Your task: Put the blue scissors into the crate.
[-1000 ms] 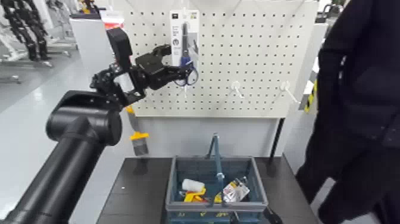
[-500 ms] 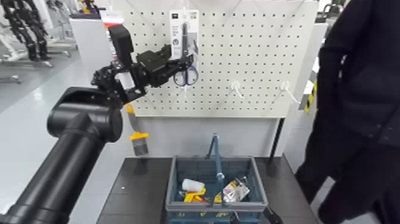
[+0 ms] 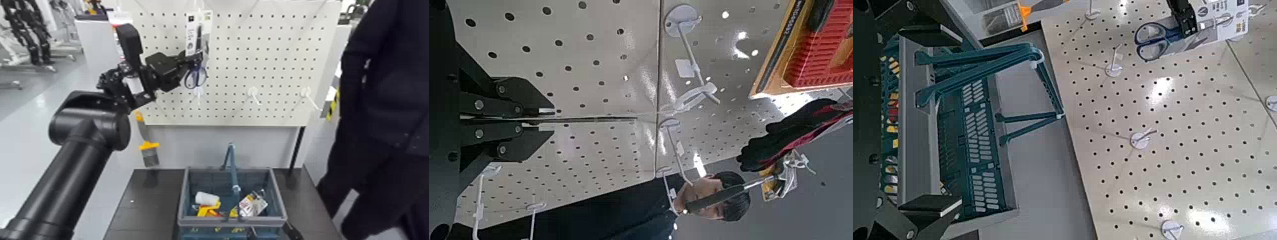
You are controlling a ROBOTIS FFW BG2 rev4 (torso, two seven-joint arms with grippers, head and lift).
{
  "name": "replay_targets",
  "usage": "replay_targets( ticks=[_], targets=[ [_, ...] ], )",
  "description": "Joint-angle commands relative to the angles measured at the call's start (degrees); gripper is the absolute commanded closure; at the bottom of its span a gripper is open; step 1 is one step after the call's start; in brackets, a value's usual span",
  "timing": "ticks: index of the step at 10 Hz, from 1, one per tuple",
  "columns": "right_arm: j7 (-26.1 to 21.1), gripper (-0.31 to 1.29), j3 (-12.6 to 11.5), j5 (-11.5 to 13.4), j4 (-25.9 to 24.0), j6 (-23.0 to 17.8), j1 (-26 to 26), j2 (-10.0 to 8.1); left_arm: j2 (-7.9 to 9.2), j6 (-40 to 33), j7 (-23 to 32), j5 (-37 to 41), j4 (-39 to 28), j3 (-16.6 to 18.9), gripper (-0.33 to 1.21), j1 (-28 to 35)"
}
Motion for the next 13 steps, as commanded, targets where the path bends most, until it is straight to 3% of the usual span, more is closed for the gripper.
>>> replay_targets(
  ticks=[1,4,9,13],
  targets=[
    [0.0,0.18,0.0,0.0,0.0,0.0,0.0,0.09,0.03,0.0,0.0,0.0,-0.3,0.2,1.19,0.0],
    [0.0,0.18,0.0,0.0,-0.1,0.0,0.0,0.0,0.12,0.0,0.0,0.0,-2.6,0.5,1.19,0.4],
    [0.0,0.18,0.1,0.0,-0.1,0.0,0.1,-0.09,0.21,2.1,0.3,0.6,-12.3,1.9,1.19,3.3],
    [0.0,0.18,0.0,0.0,-0.2,0.0,0.1,0.0,0.3,3.3,0.5,2.8,-14.2,1.0,1.19,4.7]
  ],
)
